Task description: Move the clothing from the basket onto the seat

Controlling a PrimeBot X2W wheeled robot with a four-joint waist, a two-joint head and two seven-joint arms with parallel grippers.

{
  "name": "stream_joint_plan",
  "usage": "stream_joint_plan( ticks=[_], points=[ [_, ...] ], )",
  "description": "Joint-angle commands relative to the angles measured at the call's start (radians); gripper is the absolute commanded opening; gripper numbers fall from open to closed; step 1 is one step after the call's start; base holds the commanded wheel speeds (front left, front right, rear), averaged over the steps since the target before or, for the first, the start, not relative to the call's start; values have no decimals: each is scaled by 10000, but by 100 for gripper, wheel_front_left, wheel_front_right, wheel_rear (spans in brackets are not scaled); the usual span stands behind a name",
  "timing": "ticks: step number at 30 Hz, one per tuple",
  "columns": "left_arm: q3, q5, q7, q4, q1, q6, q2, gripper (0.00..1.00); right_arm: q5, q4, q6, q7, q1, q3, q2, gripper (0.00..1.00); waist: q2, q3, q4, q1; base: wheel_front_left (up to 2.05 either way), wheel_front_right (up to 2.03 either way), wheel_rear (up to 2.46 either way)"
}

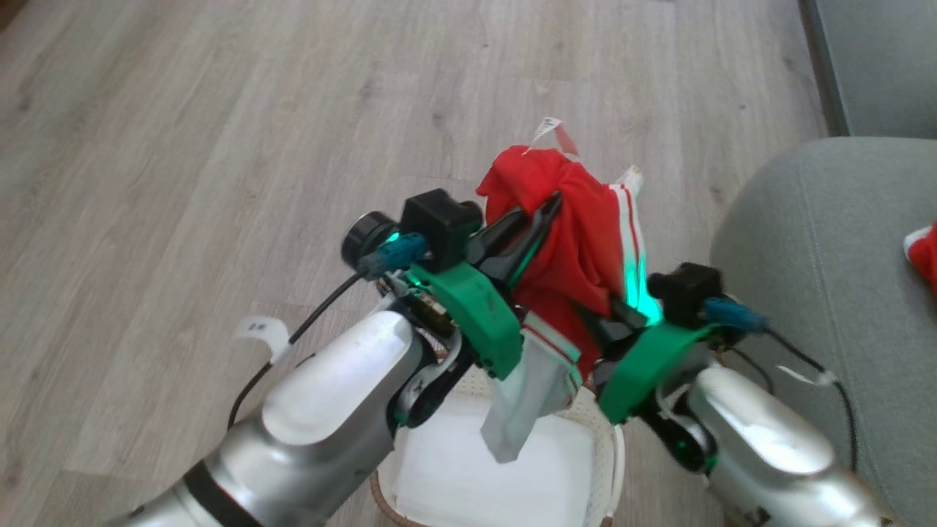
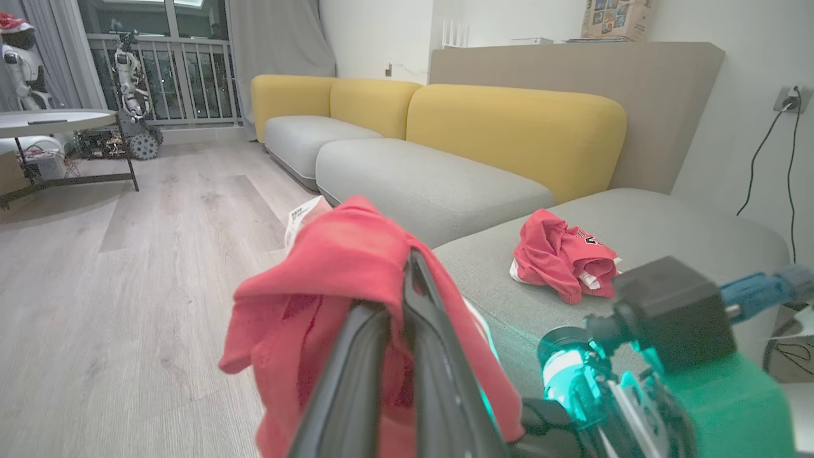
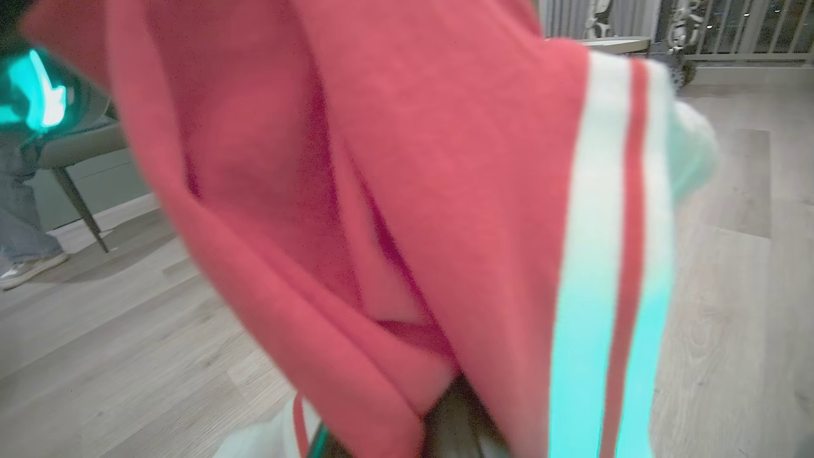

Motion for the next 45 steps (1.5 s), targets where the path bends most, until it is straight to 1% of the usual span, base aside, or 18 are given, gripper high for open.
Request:
stream_joint_plan(
  ticks=[1, 7, 10, 11, 12, 13, 17, 21, 24, 25, 34, 39, 45],
  points=[
    [469, -47, -93, -196, -264, 83, 201, 0, -34, -381, -2, -67, 32, -194, -129, 0, 0, 34, -82, 0, 0, 0, 0],
    [308, -88, -145, -209, 137, 142, 283, 0, -477, -1236, -2, -67, 707, -1667, -450, 0, 0, 78, -391, 0, 0, 0, 0],
    [105, -66, -229, -269, 272, -22, 255, 0, -768, -1693, -2, -67, 1019, -2303, -584, 0, 0, 79, -602, 0, 0, 0, 0],
    [57, -71, -277, -289, 313, -72, 228, 37, -861, -1841, -2, -67, 1113, -2494, -644, 0, 0, 77, -674, 0, 0, 0, 0],
    [20, -74, -321, -301, 352, -101, 209, 79, -948, -1986, -2, -67, 1198, -2677, -703, 0, 0, 75, -770, 0, 0, 0, 0],
    [-17, -62, -365, -311, 380, -121, 195, 100, -1026, -2125, -2, -67, 1280, -2855, -761, 0, 0, 77, -869, 0, 0, 0, 0],
    [-123, -5, -547, -319, 452, -168, 150, 100, -1301, -2587, -2, -67, 1564, -3548, -1011, 0, 0, 79, -1351, 0, 0, 0, 0],
    [-159, -8, -705, -270, 539, -155, 100, 100, -1506, -2900, -2, -67, 1781, -4022, -1257, 0, 0, 90, -1922, 0, 0, 0, 0],
    [-168, -13, -803, -167, 629, -112, 104, 100, -1567, -3074, -2, -67, 1850, -4252, -1431, 0, 0, 127, -2429, 0, 0, 0, 0],
    [-168, -13, -803, -167, 629, -112, 104, 100, -1567, -3074, -2, -67, 1850, -4252, -1431, 0, 0, 127, -2429, 0, 0, 0, 0],
    [-150, 228, -1258, 96, 733, 34, 154, 100, -1726, -3886, -2, -67, 2020, -4866, -1893, 0, 0, 313, -4029, 0, 0, 0, 0],
    [-104, 396, -1399, 291, 690, 170, 170, 100, -1755, -4333, -2, -67, 2122, -5151, -2032, 0, 0, 498, -4870, 0, 0, 0, 0],
    [-27, 507, -1518, 534, 564, 223, 75, 100, -1764, -4713, -2, -67, 2322, -5467, -2052, 0, 0, 713, -5630, 0, 0, 0, 0]
  ],
)
